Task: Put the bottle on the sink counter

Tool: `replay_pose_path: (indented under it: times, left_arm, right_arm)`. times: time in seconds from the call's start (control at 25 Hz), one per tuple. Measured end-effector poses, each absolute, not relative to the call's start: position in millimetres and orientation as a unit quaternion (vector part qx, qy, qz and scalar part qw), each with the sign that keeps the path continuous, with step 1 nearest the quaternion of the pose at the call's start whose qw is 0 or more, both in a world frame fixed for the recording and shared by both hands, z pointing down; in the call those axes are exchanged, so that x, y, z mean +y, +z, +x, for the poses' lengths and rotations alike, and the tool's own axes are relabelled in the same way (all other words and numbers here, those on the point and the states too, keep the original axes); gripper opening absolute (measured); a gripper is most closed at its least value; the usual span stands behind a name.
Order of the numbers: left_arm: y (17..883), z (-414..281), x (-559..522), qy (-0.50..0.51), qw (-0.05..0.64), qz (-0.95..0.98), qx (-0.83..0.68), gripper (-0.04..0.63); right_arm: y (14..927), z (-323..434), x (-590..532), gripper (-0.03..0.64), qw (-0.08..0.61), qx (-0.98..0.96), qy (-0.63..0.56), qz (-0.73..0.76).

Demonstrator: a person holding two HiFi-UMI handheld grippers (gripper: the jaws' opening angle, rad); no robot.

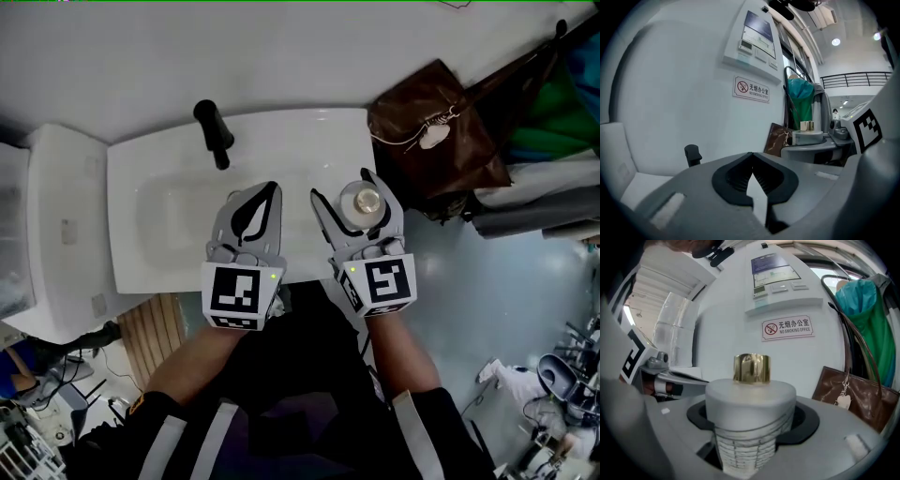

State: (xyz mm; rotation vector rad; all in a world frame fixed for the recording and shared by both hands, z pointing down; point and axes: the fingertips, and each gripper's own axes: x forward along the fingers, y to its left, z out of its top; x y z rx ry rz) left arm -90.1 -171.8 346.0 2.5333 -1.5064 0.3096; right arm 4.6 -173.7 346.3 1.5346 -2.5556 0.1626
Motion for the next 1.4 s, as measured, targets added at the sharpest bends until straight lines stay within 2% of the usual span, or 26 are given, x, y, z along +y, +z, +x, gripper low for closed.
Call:
replay_pose_path:
  times: [1.4]
  left_arm:
    - [441, -52, -300, 0.153, 0.137, 0.833, -0.514, -0.002]
  right_arm:
    - [460, 30, -332, 0.342, 0.121, -0.846, 0.063, 0.516]
